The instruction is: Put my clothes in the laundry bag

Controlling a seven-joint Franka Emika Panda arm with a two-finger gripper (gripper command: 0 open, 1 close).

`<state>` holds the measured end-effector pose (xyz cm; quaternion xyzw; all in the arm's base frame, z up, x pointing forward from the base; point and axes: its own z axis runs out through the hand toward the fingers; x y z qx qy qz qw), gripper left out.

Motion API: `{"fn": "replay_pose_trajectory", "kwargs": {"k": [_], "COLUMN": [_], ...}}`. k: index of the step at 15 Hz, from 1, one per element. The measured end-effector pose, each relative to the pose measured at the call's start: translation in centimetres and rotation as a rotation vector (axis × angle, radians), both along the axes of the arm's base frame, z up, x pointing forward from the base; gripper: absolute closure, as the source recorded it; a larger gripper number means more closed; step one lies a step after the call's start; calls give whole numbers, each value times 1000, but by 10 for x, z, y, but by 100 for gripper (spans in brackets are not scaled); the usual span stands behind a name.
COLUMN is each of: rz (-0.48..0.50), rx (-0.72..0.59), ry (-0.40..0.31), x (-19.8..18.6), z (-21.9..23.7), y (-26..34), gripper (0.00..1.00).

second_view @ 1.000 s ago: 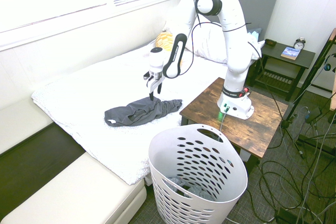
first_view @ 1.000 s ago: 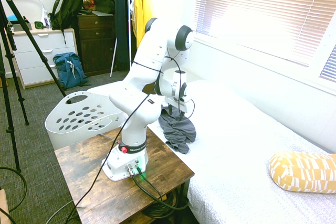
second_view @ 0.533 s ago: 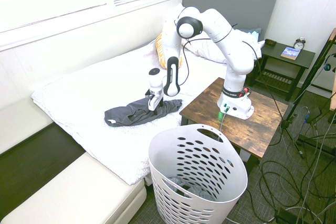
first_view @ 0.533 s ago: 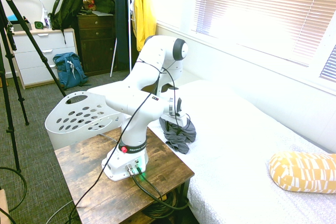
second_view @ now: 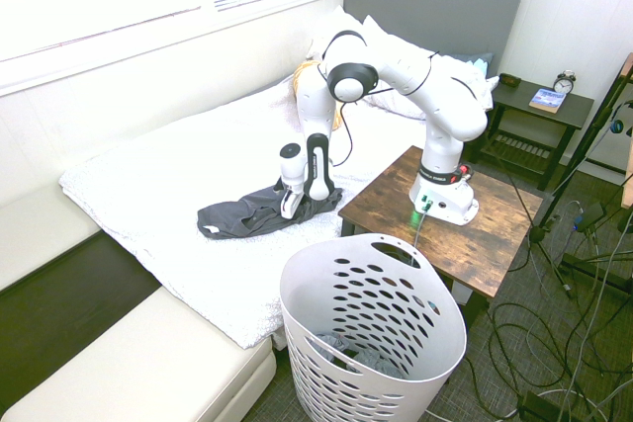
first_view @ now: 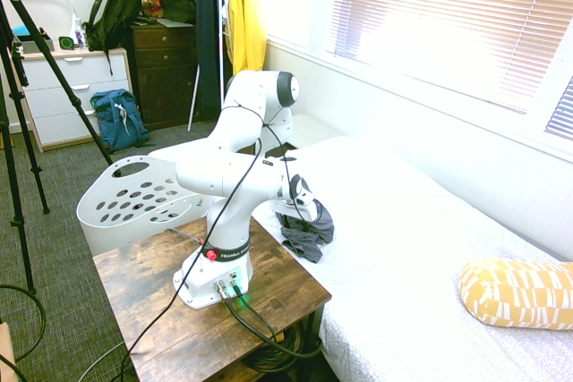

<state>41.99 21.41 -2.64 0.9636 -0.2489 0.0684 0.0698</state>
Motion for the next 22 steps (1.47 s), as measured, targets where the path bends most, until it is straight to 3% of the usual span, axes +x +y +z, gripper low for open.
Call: {"fn": "replay_pose_trajectory", "kwargs": {"k": [8,22], "rz": [-6,-30], "rx": [120,190], "ry": [14,31], "x": [-12,-46], "z": [2,37], "y": [-1,7], "gripper": [100,100]}}
